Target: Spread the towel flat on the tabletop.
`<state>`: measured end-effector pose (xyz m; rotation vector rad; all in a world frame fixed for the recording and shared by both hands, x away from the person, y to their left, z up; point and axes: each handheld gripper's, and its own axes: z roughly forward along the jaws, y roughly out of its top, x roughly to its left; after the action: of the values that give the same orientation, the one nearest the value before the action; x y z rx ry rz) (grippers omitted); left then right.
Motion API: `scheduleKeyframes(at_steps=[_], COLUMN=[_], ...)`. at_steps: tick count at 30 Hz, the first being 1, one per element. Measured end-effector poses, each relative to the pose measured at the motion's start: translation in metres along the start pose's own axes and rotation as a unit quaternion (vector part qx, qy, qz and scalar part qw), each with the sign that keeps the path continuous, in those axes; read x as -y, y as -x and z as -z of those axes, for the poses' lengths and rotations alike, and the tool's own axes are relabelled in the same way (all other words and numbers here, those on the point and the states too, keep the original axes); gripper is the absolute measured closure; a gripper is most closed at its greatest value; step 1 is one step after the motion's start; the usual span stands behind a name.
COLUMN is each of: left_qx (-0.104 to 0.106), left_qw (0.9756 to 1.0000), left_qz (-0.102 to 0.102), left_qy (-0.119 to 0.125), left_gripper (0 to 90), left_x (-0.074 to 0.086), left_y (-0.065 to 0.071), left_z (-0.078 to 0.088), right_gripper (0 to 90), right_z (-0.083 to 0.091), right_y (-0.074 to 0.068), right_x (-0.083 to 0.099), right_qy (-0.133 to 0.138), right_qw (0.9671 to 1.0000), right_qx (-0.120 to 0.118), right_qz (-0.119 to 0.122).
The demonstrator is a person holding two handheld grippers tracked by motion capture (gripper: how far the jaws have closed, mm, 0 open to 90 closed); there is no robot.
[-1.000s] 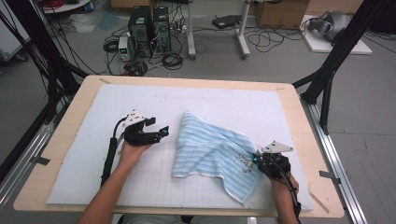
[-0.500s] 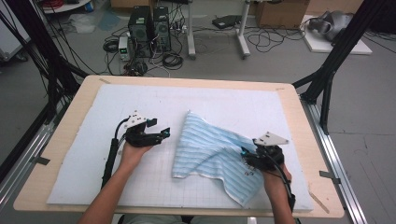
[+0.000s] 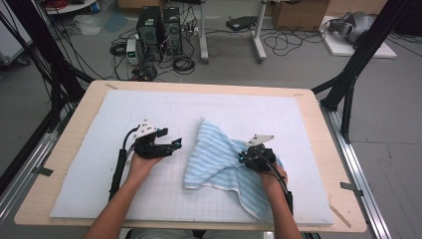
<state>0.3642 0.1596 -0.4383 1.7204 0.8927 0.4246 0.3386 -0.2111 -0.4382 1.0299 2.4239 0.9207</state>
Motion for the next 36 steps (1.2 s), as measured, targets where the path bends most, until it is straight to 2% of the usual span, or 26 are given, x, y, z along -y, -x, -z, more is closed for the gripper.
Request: scheduleKeyframes(at_steps=[2,5,9,10,15,18,22,25,27,29,32,36], left_qx=[0.001,0.004,0.008,0.01,0.019,0.034,0.054,0.068,0.08,0.089,0.1,0.119], left_qw=[1.0,1.0,0.9999,0.9999,0.9998,0.9994,0.9985,0.9976,0.9966,0.9953,0.9936,0.9894], left_qz=[0.0,0.0,-0.005,-0.004,-0.001,0.0,-0.002,-0.005,-0.014,-0.027,-0.036,-0.052], left_qy=[0.001,-0.001,-0.005,-0.007,-0.007,-0.01,-0.006,-0.01,-0.017,-0.027,-0.039,-0.065], left_gripper=[25.5,25.7,25.8,25.8,25.7,25.6,25.8,25.8,25.4,25.0,24.1,23.9], left_x=[0.0,0.001,0.001,0.001,0.0,0.0,-0.003,-0.006,-0.006,-0.007,-0.005,0.0], left_y=[0.001,0.004,0.008,0.009,0.016,0.021,0.032,0.041,0.049,0.058,0.071,0.089], left_z=[0.0,-0.003,-0.006,-0.007,-0.011,-0.013,-0.017,-0.023,-0.029,-0.035,-0.042,-0.053], right_gripper=[85.3,85.1,84.8,84.8,83.3,73.6,55.4,39.0,33.3,31.1,30.4,30.5], right_z=[0.008,0.023,0.043,0.049,0.064,0.072,0.082,0.087,0.09,0.09,0.09,0.09], right_y=[0.002,0.004,0.006,0.007,0.012,0.013,0.014,0.016,0.018,0.02,0.021,0.023], right_x=[0.009,0.025,0.044,0.048,0.062,0.066,0.068,0.069,0.069,0.069,0.069,0.068], right_qy=[0.007,0.027,0.044,0.046,0.043,0.057,0.093,0.119,0.134,0.141,0.142,0.145], right_qw=[0.9999,0.9991,0.9972,0.9967,0.9957,0.9945,0.99,0.985,0.9813,0.9793,0.9786,0.9779], right_qx=[0.006,0.013,0.033,0.042,0.053,0.06,0.074,0.085,0.088,0.093,0.095,0.102], right_qz=[-0.005,-0.03,-0.05,-0.052,-0.062,-0.064,-0.076,-0.092,-0.106,-0.112,-0.115,-0.111])
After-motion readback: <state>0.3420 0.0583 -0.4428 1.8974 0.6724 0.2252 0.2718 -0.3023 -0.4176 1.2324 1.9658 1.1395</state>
